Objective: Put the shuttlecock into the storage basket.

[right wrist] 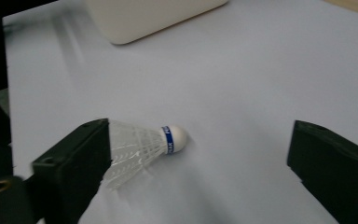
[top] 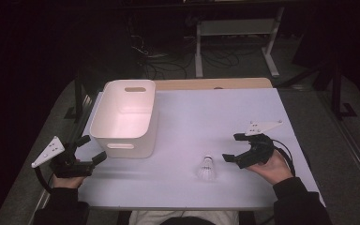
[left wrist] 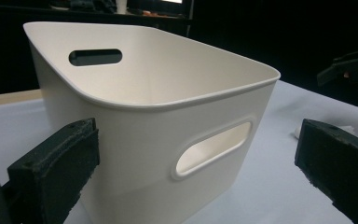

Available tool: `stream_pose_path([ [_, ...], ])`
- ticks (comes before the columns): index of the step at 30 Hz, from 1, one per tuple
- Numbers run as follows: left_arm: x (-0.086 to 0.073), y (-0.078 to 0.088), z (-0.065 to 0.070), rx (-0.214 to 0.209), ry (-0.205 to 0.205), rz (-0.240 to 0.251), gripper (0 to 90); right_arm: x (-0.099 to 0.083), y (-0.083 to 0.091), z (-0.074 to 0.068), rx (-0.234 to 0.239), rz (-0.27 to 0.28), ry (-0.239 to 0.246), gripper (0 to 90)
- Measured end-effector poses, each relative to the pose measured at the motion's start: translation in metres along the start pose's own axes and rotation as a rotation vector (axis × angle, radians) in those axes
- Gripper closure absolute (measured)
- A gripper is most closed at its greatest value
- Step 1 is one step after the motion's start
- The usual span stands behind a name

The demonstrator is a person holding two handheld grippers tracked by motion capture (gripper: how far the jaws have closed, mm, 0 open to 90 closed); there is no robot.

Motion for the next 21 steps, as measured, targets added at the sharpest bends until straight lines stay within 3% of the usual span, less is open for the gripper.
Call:
stream_pose_path([
  [1,0.0,0.0,-0.0001,0.0,-0.001,0.0,0.0,-0.001,-0.0023,-0.0021,0.033,-0.022,-0.004,14.5],
  [12,0.0001,0.0003,-0.0001,0.002,0.001,0.002,0.0,-0.0042,-0.0062,-0.0049,0.1,-0.07,-0.007,29.0],
  [21,0.0002,0.0006,-0.0001,0.001,0.004,0.004,0.0,-0.0075,-0.0117,-0.0096,0.179,-0.126,-0.005,48.6],
])
Point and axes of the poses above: each handheld gripper's, and its own axes: y roughly backward along the jaws, x roughly out of its top, z roughly to its right, the point moved 5 cm from there along -y, roughly forward along the jaws, and after that the axes turned 14 degrees about x, right-handed, at the moved point
